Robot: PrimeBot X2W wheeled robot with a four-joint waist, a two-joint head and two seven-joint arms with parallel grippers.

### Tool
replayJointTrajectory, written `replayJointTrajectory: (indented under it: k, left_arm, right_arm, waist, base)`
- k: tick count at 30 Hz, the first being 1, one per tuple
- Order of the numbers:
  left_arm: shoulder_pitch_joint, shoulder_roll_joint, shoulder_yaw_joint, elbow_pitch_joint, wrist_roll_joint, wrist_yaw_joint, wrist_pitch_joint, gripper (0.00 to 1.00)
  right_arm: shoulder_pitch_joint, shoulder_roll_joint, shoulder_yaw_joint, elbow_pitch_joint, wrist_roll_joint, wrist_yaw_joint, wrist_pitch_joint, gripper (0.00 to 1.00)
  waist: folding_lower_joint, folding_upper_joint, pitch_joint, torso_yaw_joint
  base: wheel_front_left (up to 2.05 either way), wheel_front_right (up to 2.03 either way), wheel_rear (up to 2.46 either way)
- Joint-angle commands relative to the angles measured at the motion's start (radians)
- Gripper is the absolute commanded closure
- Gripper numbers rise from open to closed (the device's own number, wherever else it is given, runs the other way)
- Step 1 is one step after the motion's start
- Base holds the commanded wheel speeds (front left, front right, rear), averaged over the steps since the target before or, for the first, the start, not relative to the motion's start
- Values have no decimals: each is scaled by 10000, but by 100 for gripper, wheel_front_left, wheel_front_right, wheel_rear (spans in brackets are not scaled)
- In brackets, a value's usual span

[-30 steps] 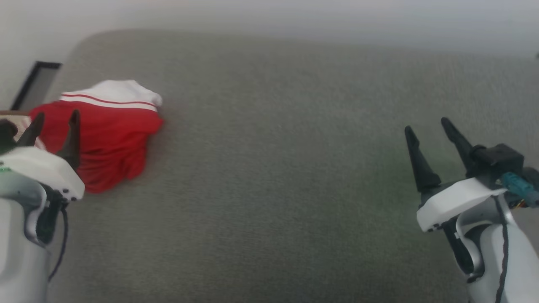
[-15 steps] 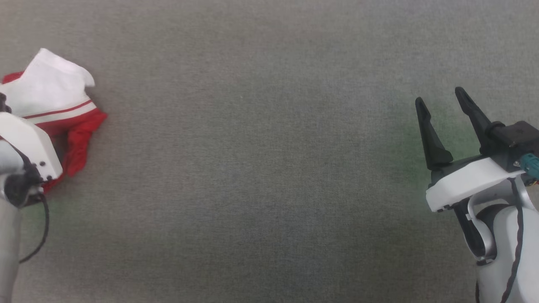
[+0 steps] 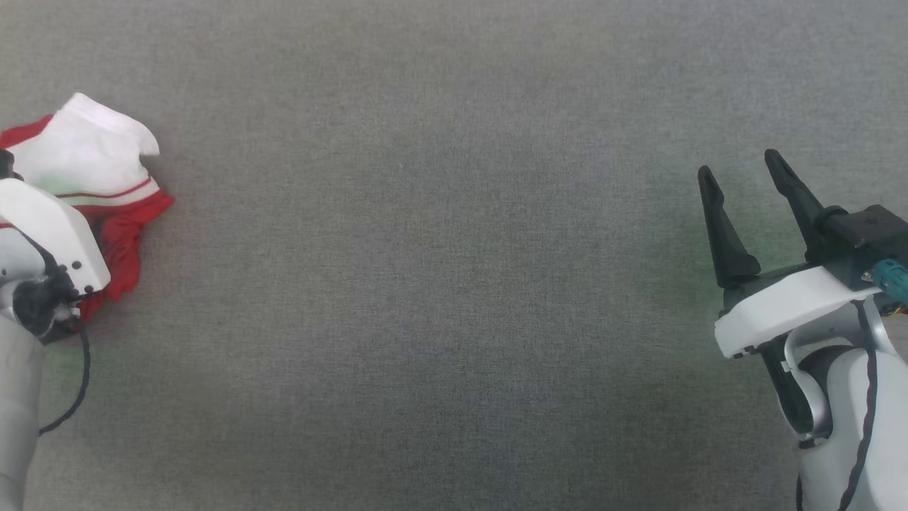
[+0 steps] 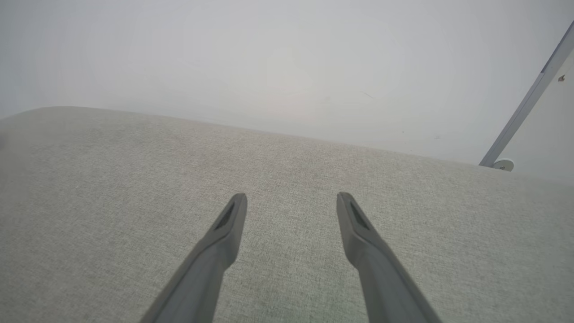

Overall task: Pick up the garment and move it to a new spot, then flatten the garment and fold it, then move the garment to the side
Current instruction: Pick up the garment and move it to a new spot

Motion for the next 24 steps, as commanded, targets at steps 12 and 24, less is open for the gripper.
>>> replayJointTrajectory:
  k: [12,24]
  left_arm:
    - [-72,1165,-995,-1473,92,-9,-2170,100]
    - [234,2350,-1410,-4232,-99,-5,-2017,100]
  right_arm:
    - [523,319,-263,778,186,-3,-512,0]
    - [1070,583,-490,1202,250,-3,-793,0]
  waist:
    - [0,-1,-1841,355]
    - [0,-1,-3195,647]
  base:
    - [0,0,0]
    - [0,0,0]
